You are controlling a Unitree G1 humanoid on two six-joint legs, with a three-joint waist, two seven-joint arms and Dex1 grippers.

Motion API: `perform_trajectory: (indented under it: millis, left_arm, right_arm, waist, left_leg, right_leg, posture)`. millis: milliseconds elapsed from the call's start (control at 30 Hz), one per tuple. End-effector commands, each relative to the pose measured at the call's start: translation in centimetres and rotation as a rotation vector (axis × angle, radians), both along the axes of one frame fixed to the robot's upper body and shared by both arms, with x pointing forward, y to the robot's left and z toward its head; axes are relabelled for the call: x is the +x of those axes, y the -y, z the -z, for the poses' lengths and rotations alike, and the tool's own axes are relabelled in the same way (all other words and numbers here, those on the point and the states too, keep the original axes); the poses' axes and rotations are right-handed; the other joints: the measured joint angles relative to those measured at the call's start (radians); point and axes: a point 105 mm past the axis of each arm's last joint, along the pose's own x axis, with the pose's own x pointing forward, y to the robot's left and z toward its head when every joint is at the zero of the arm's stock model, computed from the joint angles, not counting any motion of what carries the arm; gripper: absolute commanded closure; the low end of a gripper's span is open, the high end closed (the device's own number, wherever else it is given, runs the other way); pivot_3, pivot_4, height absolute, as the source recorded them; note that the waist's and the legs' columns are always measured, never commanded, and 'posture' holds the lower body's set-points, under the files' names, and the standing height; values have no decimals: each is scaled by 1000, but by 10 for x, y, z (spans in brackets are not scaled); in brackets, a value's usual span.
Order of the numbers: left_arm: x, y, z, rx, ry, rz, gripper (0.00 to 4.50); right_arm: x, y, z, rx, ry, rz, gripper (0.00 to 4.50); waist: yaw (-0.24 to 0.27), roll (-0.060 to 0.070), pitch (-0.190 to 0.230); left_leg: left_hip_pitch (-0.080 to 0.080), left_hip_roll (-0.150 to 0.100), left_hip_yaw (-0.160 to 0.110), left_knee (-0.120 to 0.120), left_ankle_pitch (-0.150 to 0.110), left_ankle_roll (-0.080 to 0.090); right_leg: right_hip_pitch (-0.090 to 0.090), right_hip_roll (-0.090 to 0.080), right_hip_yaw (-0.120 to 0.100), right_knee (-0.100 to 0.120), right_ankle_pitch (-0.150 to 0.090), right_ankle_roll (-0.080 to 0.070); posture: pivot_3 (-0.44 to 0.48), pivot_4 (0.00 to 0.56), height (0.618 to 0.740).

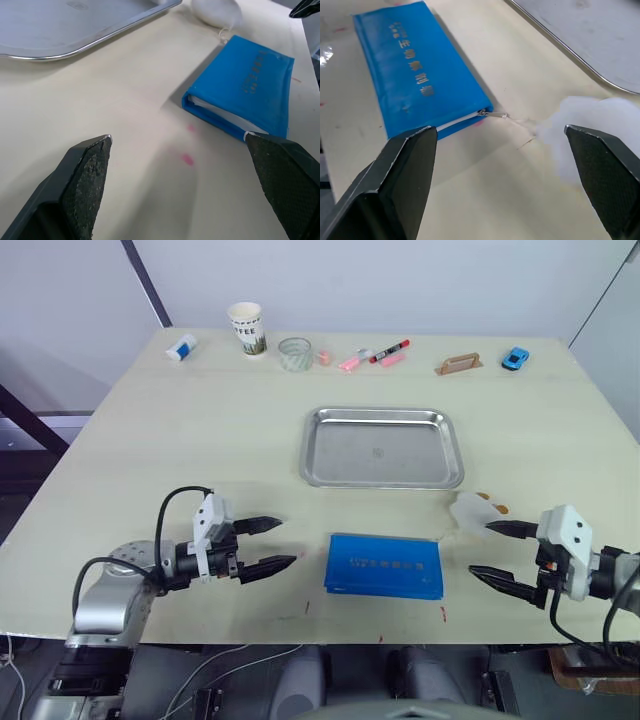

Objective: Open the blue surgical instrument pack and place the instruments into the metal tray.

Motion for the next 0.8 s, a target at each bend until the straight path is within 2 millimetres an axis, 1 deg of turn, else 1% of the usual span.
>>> perform_trajectory:
  millis: [33, 67, 167, 233, 367, 400, 467, 500, 567, 633, 700, 800]
  left_arm:
    - [-5, -11, -20, -103, 72, -49, 0]
    - [-7, -13, -22, -111, 96, -41, 0]
    - [-12, -21, -23, -105, 77, -22, 0]
    - [-15, -23, -31, -146, 77, 10, 0]
    - [-22, -13, -44, -162, 73, 106, 0]
    - [-22, -9, -45, -143, 107, 112, 0]
    - [-22, -1, -49, -124, 148, 149, 0]
    - [-23, 4, -51, -123, 154, 180, 0]
    - [-26, 9, -58, -140, 147, 237, 0]
    - [-30, 12, -62, -150, 140, 286, 0]
    - [-32, 15, -65, -150, 145, 327, 0]
    - [-37, 14, -67, -144, 141, 375, 0]
  right_arm:
    - [-14, 17, -19, 53, 67, 20, 37]
    - [-18, 20, -20, 60, 63, 25, 37]
    - [-25, 30, -23, 72, 67, 72, 37]
    - [-25, 34, -26, 61, 86, 119, 37]
    - [-20, 29, -27, 35, 97, 150, 37]
    - [-15, 29, -28, 16, 110, 171, 37]
    - [-7, 21, -32, 5, 126, 141, 37]
    - [-5, 13, -37, 23, 136, 99, 37]
    - [-5, -1, -43, 45, 151, 14, 37]
    - [-11, -16, -43, 24, 174, -94, 37]
    - [-19, -32, -37, 15, 179, -193, 37]
    - [-33, -52, -18, -20, 159, -329, 37]
  waist:
    - [1, 0, 0]
    - [2, 0, 0]
    - [1, 0, 0]
    - [0, 0, 0]
    - [-1, 0, 0]
    - [0, 1, 0]
    - [-1, 0, 0]
    - [-1, 0, 0]
    - [0, 0, 0]
    - [2, 1, 1]
    - [0, 1, 1]
    - [-1, 0, 0]
  left_leg:
    - [0, 0, 0, 0, 0, 0]
    - [0, 0, 0, 0, 0, 0]
    - [0, 0, 0, 0, 0, 1]
    - [1, 0, 1, 0, 0, 1]
    - [2, 0, 1, 0, -1, 1]
    - [2, 0, 2, 0, -1, 1]
    - [2, 0, 2, -1, -1, 1]
    - [3, 0, 2, 0, -1, 1]
    - [3, 0, 2, -1, -1, 1]
    - [2, 0, 1, -1, -1, 1]
    - [2, 0, 1, -1, -1, 1]
    - [3, 0, 1, -1, -1, 1]
  right_leg:
    - [0, 0, 0, 0, 0, 0]
    - [0, 0, 0, 0, 0, 0]
    - [1, 0, 0, 0, -1, 1]
    - [1, 0, 1, 0, -1, 1]
    - [1, 0, 1, 1, -2, -1]
    - [1, 0, 1, 1, -2, 0]
    - [1, 0, 2, 1, -2, 0]
    - [1, 0, 2, 1, -2, 0]
    - [1, 0, 2, 1, -2, 0]
    - [1, 0, 1, 1, -3, 0]
    - [1, 0, 1, 1, -3, -1]
    - [1, 0, 1, 1, -3, -1]
  posture:
    - [0, 150, 740]
    - [0, 150, 740]
    - [0, 150, 740]
    - [0, 150, 740]
    - [0, 150, 740]
    - [0, 150, 740]
    - [0, 150, 740]
    - [0, 150, 740]
    - [0, 150, 740]
    - [0, 150, 740]
    - [0, 150, 740]
    - [0, 150, 740]
